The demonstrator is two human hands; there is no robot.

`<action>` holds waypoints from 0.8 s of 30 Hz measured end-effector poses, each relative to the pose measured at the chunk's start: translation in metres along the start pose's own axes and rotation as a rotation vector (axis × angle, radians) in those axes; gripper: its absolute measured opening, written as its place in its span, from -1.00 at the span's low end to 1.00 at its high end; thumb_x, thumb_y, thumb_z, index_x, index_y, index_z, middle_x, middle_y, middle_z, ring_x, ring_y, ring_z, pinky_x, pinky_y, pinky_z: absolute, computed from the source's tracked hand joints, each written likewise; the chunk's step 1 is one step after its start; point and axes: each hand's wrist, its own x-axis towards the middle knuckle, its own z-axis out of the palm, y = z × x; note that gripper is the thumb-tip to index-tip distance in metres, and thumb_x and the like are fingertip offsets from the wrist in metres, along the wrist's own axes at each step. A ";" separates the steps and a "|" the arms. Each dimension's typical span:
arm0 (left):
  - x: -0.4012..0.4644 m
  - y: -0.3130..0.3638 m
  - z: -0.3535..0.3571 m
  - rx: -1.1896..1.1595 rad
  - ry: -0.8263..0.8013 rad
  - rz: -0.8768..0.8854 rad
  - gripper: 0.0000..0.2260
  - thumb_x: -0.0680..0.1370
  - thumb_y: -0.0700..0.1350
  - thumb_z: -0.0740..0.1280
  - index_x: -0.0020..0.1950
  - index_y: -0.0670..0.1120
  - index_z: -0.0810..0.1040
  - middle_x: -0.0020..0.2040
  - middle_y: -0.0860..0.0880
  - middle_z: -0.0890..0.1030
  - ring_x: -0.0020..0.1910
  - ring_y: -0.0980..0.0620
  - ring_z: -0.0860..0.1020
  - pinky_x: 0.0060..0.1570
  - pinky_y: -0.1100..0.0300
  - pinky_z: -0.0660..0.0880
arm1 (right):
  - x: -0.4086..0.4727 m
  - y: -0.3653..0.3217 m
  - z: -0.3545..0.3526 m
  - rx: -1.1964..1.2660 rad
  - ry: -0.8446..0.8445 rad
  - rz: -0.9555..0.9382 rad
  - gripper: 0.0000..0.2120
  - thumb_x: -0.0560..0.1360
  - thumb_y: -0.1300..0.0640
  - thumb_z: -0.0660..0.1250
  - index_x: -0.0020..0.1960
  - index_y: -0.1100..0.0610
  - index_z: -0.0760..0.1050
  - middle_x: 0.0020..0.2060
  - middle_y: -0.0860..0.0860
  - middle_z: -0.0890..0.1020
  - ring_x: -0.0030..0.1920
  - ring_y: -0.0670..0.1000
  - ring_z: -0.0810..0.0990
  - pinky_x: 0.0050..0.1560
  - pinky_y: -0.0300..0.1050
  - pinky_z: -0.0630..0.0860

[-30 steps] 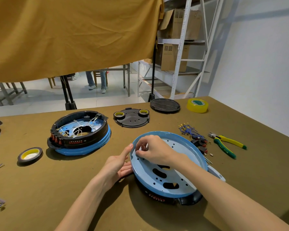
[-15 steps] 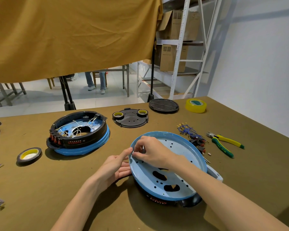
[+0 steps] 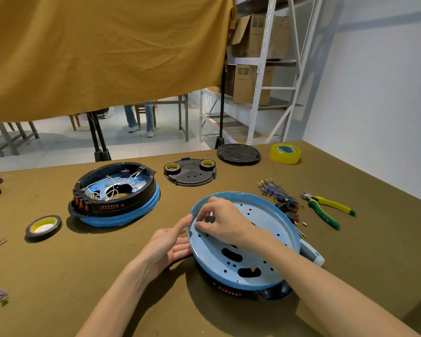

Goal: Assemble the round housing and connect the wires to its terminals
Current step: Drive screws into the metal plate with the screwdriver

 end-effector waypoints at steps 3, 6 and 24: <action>-0.001 -0.001 0.003 -0.021 0.045 0.004 -0.18 0.28 0.21 0.60 0.34 -0.23 0.43 0.01 -0.27 0.73 -0.02 -0.17 0.74 -0.19 0.06 0.69 | -0.002 -0.003 -0.002 -0.101 0.032 0.022 -0.78 0.54 -0.13 0.40 -0.14 0.00 0.60 -0.12 -0.05 0.52 -0.04 -0.03 0.47 0.03 -0.05 0.40; -0.001 -0.001 0.005 -0.013 0.100 0.040 -0.33 0.26 0.26 0.56 0.12 -0.20 0.53 -0.09 -0.21 0.75 -0.11 -0.09 0.75 -0.27 0.14 0.67 | -0.015 0.004 -0.016 -0.049 0.184 0.065 -0.85 0.56 -0.04 0.40 -0.09 0.01 0.62 -0.13 -0.08 0.53 -0.03 -0.04 0.49 0.06 -0.05 0.39; -0.013 0.005 -0.012 -0.088 0.154 0.095 -0.27 0.45 0.21 0.48 0.44 -0.23 0.46 -0.04 -0.16 0.76 -0.03 -0.09 0.75 -0.09 0.05 0.64 | -0.097 0.077 -0.071 -0.563 -0.074 0.762 -0.81 0.64 0.06 0.25 0.21 0.09 0.43 0.01 0.05 0.55 0.03 0.11 0.59 -0.11 -0.04 0.46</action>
